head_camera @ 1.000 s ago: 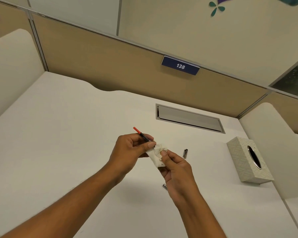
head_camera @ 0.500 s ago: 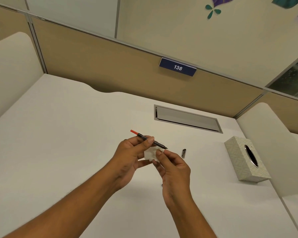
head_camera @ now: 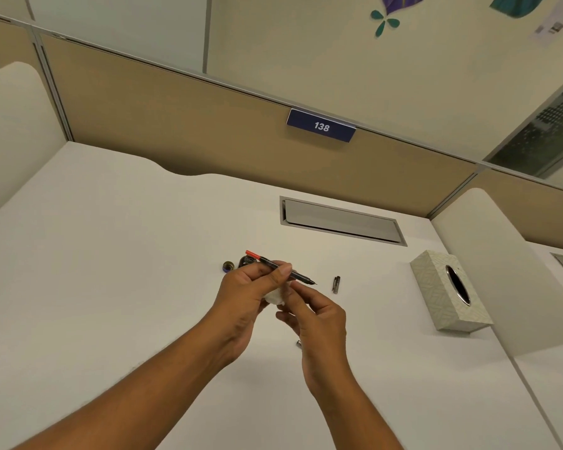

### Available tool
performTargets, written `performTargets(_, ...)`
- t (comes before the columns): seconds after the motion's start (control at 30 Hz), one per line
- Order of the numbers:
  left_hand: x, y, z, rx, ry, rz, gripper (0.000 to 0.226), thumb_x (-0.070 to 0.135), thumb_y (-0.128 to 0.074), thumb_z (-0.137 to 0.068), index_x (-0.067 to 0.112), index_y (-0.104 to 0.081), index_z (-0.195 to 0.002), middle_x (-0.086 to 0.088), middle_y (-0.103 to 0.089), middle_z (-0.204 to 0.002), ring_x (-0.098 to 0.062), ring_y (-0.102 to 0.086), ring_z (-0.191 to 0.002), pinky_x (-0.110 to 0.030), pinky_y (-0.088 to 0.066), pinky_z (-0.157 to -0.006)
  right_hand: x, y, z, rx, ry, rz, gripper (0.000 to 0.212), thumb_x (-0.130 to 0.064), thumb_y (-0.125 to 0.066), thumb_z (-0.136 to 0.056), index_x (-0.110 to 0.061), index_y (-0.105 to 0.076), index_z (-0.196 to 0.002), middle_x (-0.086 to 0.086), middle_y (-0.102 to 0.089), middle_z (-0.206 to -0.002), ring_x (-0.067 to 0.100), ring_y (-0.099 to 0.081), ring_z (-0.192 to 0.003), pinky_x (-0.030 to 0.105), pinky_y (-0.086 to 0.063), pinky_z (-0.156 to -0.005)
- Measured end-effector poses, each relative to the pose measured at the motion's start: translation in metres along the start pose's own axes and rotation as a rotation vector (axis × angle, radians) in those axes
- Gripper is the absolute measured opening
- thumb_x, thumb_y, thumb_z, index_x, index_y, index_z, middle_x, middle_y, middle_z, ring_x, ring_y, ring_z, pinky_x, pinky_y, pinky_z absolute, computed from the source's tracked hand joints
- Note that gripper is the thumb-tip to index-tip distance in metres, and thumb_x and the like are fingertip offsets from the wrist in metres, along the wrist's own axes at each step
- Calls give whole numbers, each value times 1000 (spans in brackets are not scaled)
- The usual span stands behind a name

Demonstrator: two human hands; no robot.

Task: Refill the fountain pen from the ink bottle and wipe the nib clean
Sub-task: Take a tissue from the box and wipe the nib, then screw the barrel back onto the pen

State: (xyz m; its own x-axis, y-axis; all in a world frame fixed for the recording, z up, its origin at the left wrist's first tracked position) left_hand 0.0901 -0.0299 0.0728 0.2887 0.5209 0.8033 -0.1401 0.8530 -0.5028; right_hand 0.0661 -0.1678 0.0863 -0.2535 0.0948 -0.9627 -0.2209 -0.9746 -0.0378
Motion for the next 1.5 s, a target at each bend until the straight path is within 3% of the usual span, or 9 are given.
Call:
performTargets(0.2,-3,2,-2,106,-59,-140,18,26,-84,-83,13,-85,-96,5,-79,-81,-20,-72,-90,-34,-55,-89,33,33,-2,16,-37,93,15,-16,-69,-99,-23,-82,-103,1,-81,-90,18,-76,-74,30,-63,-71)
performTargets(0.3,-10,0,-4,127,-65,-196,14,22,-83,-86,13,-85,-96,10,-76,-73,-13,-67,-78,-24,-48,-76,55,75,-22,101,-28,272,15,-15,-69,-97,-23,-81,-96,-1,-80,-86,15,-75,-73,24,-58,-65)
performTargets(0.43,-24,-7,-11,115,-36,-304,7,20,-79,-89,21,-85,-92,9,-82,-87,-9,-72,-86,-23,-47,-79,84,122,-65,83,10,672,13,-17,-70,-93,-23,-78,-102,-8,-77,-96,11,-72,-85,21,-50,-73)
performTargets(0.53,-39,-16,-15,120,-5,-391,11,20,-75,-93,22,-83,-99,8,-82,-99,-5,-71,-95,-18,-46,-79,111,135,-93,-63,21,916,20,-25,-75,-91,-24,-72,-111,-7,-70,-101,13,-68,-87,32,-55,-84)
performTargets(0.63,-57,-23,-20,123,29,-455,14,21,-70,-98,21,-81,-107,7,-80,-105,-8,-70,-98,-18,-48,-80,137,128,-104,-278,63,1147,32,-33,-78,-88,-27,-69,-118,-8,-64,-108,14,-63,-99,28,-51,-87)
performTargets(0.73,-75,-27,-20,125,81,-528,20,21,-64,-102,10,-80,-107,8,-77,-116,-12,-69,-107,-23,-51,-90,148,125,-109,-336,149,1257,19,-30,-75,-89,-22,-72,-106,-4,-63,-105,17,-60,-98,29,-50,-81)
performTargets(0.93,-81,-36,-6,118,66,-615,24,24,-77,-93,25,-72,-116,5,-73,-81,-5,-70,-88,-25,-48,-82,116,142,-122,-271,120,976,6,-25,-73,-92,-25,-70,-87,-10,-72,-89,14,-68,-77,33,-54,-71)
performTargets(1.1,-78,-35,1,214,41,-669,24,29,-87,-83,19,-68,-94,-5,-78,-80,-10,-71,-81,-29,-48,-79,26,150,-141,-265,274,625,8,-17,-79,-89,-25,-77,-89,-11,-78,-88,1,-70,-85,8,-48,-68)
performTargets(1.5,-91,-64,-2,249,-25,-652,16,31,-89,-80,20,-80,-89,-22,-75,-88,-15,-61,-68,-34,-47,-80,-25,155,-169,-428,475,681,11,-12,-85,-84,-21,-83,-91,-11,-77,-91,1,-65,-88,9,-44,-70)
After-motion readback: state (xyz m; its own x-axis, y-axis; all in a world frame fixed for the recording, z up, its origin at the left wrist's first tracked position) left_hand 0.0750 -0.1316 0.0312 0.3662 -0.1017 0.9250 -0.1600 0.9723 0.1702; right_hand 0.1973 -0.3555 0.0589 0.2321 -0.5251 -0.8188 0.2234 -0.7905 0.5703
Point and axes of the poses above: each hand's wrist, its own z-axis away from the middle knuckle, its own y-axis out of the back of the hand, x = y × z, the point moved 8 cm from there along -z, towards the middle knuckle
